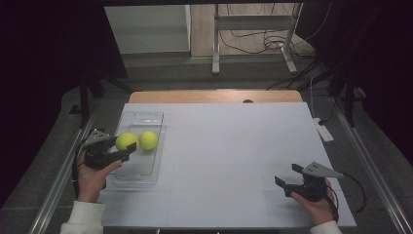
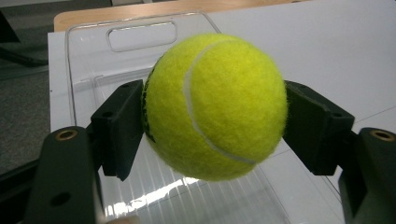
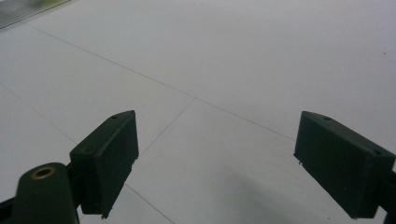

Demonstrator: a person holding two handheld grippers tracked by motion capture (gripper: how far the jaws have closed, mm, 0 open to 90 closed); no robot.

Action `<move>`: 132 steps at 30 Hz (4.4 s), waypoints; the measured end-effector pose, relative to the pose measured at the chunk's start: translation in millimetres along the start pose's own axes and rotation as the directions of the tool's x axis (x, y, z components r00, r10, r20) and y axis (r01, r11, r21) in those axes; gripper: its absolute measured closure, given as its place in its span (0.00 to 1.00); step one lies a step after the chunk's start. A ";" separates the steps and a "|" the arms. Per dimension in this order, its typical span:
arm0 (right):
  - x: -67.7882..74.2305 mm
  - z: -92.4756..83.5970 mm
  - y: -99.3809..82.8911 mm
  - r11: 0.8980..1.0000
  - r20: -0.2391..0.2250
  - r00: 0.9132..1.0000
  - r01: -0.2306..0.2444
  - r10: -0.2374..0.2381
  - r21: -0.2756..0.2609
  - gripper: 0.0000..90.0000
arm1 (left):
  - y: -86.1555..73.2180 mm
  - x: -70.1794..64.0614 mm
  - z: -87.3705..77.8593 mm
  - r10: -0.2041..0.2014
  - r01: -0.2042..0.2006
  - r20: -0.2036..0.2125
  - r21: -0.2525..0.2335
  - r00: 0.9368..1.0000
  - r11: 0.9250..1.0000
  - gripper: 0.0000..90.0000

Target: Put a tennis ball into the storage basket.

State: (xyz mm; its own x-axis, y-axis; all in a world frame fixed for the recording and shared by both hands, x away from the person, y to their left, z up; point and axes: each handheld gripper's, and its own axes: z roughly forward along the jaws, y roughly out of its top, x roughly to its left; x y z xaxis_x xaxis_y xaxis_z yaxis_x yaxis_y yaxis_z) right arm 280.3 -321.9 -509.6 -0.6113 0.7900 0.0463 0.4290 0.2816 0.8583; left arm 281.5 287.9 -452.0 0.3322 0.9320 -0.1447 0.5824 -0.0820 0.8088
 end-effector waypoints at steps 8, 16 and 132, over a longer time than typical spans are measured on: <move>0.3 -0.2 0.0 1.000 0.000 1.000 0.001 -0.001 0.000 0.16 | -2.4 1.6 3.1 -0.004 0.004 -0.006 0.025 1.000 1.000 0.30; 0.2 0.0 0.0 1.000 0.000 1.000 0.001 -0.001 0.000 0.16 | -4.5 2.2 7.3 0.004 -0.003 -0.020 0.049 1.000 0.999 0.30; 17.6 -20.1 -1.1 1.000 -0.025 1.000 0.011 -0.011 -0.030 0.16 | -66.4 -60.2 4.9 0.112 -0.106 0.228 -0.040 0.967 0.994 0.14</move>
State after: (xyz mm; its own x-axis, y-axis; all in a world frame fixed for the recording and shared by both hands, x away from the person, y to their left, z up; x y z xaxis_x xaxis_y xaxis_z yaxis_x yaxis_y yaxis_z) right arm 255.6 -319.2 -499.5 -0.6327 0.7728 0.0494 0.4026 0.2738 0.8735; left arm 226.4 235.4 -499.8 0.5557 0.8120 -0.1787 0.5134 -0.1660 0.8420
